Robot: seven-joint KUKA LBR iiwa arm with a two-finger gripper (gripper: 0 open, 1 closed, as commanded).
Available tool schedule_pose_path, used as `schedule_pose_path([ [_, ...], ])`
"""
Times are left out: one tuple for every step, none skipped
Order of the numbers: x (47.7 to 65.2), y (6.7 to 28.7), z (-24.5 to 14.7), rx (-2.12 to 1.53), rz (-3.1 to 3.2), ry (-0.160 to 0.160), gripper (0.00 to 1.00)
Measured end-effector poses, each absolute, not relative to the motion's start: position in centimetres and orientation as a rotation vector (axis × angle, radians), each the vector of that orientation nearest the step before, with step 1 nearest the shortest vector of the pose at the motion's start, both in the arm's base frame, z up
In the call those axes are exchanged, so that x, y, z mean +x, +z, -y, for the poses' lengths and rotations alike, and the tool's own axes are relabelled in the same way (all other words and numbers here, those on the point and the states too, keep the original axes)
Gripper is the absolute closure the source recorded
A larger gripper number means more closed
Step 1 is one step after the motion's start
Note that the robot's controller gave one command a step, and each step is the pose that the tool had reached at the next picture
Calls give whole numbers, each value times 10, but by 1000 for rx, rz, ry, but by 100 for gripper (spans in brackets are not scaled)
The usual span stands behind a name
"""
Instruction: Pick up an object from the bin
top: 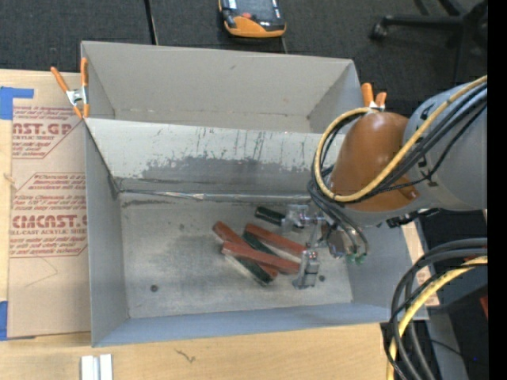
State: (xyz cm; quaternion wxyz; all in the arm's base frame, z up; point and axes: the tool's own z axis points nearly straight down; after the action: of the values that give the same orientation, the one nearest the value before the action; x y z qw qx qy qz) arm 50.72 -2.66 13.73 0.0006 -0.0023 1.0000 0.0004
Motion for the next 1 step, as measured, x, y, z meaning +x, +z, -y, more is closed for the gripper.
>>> schedule_pose_path([
  [512,70,-7,-16,-3138,0,0],
])
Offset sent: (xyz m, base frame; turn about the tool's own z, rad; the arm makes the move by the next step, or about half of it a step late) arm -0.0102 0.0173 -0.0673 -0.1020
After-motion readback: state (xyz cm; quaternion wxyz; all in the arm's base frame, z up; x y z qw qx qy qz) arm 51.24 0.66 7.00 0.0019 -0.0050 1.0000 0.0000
